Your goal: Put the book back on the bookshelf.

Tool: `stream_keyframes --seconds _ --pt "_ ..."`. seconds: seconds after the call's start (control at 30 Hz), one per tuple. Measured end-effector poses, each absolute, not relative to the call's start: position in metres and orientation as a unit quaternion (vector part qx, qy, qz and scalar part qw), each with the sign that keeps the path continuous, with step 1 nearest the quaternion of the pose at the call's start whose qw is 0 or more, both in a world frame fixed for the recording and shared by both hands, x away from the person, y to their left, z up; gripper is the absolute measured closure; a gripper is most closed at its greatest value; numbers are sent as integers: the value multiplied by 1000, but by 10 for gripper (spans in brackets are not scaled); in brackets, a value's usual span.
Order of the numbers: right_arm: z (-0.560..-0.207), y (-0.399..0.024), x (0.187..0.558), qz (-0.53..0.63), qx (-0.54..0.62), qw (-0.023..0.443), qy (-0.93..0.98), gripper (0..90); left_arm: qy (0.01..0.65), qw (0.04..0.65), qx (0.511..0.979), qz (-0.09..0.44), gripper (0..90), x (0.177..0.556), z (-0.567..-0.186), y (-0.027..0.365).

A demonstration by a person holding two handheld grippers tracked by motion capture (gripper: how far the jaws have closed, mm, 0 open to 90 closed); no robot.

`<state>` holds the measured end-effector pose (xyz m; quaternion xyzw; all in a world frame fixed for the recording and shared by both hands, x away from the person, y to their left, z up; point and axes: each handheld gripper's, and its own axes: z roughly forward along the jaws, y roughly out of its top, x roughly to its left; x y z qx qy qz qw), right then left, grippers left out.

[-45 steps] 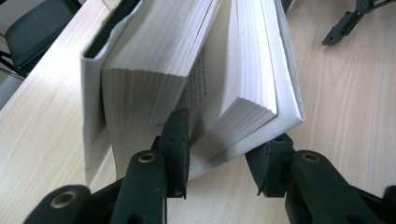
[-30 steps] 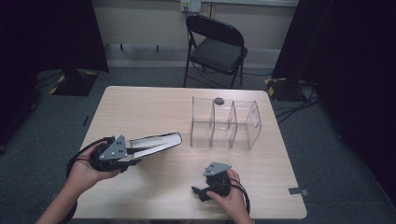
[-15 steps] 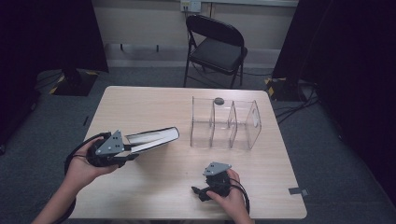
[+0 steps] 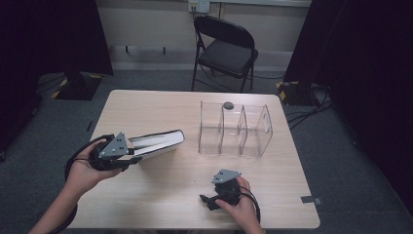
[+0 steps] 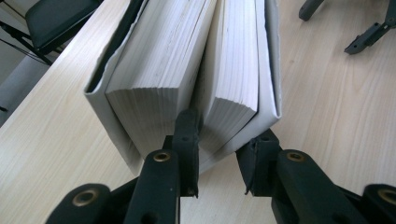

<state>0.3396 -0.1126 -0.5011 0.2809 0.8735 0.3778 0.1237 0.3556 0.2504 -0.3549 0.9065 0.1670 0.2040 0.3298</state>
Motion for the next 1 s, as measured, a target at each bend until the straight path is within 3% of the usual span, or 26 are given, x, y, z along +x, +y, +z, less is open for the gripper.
stream_keyframes --seconds 0.7,1.0 --pt "-501 -113 340 378 283 123 873 117 192 278 919 202 729 366 -343 249" --pt "-501 -113 340 379 283 123 872 118 201 288 914 201 741 368 -343 250"
